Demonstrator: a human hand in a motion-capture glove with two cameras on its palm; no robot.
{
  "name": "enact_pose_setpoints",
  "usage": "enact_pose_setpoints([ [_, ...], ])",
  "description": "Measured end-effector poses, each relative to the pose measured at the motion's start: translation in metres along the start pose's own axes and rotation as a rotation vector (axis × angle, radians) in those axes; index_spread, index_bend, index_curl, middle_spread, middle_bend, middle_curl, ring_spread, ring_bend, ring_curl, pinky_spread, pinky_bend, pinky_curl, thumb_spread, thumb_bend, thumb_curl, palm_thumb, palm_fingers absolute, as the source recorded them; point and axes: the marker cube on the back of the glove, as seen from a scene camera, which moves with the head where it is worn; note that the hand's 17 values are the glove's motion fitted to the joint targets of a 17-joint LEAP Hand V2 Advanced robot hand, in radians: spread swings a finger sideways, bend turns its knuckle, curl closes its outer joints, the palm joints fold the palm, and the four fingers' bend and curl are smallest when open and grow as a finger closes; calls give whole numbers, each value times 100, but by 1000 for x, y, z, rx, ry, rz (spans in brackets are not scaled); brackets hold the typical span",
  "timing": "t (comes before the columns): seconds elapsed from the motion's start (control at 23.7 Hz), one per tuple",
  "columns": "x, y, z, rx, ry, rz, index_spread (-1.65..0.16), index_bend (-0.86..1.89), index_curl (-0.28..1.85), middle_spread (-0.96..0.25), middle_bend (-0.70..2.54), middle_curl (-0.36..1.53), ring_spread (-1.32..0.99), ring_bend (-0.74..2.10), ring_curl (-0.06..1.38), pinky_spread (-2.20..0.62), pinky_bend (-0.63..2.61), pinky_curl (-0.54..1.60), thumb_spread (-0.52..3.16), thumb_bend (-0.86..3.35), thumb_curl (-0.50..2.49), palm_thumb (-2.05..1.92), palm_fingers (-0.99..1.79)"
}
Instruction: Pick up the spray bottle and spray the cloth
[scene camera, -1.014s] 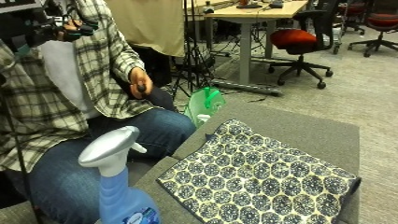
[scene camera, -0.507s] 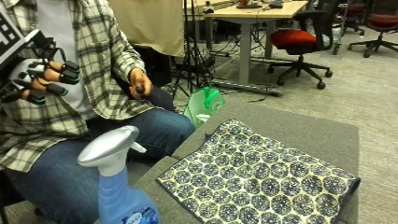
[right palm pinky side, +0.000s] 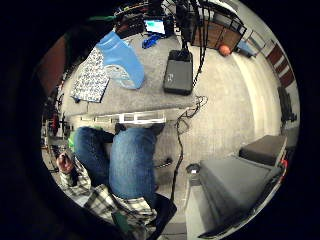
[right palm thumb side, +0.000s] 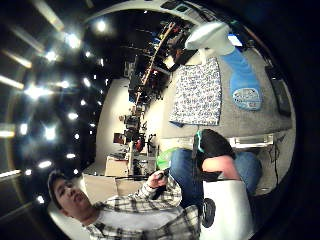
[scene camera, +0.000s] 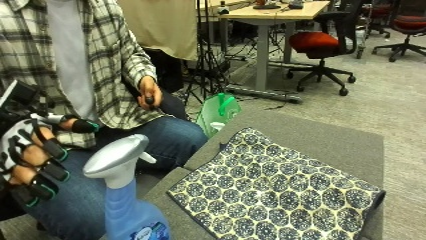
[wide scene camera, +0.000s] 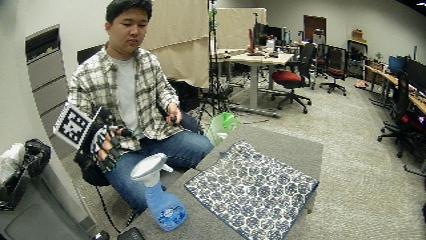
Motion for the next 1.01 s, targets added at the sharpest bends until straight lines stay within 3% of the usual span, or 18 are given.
enact_pose_setpoints([
  [0.08, 15, -23, 11, 155, -53, 33, -26, 9, 22, -1, 24, 31, 7, 46, 28, 19, 47, 24, 108, 8, 42, 70, 41],
  [0.59, 67, -80, 64, 119, -340, 159, -23, 13, 22, 3, 24, 33, 6, 50, 32, 16, 48, 26, 98, 4, 47, 83, 47],
  [1.01, 66, -112, 93, 262, -507, 73, -25, 12, 24, 0, 30, 37, -3, 50, 32, 12, 47, 26, 91, 1, 51, 92, 70],
])
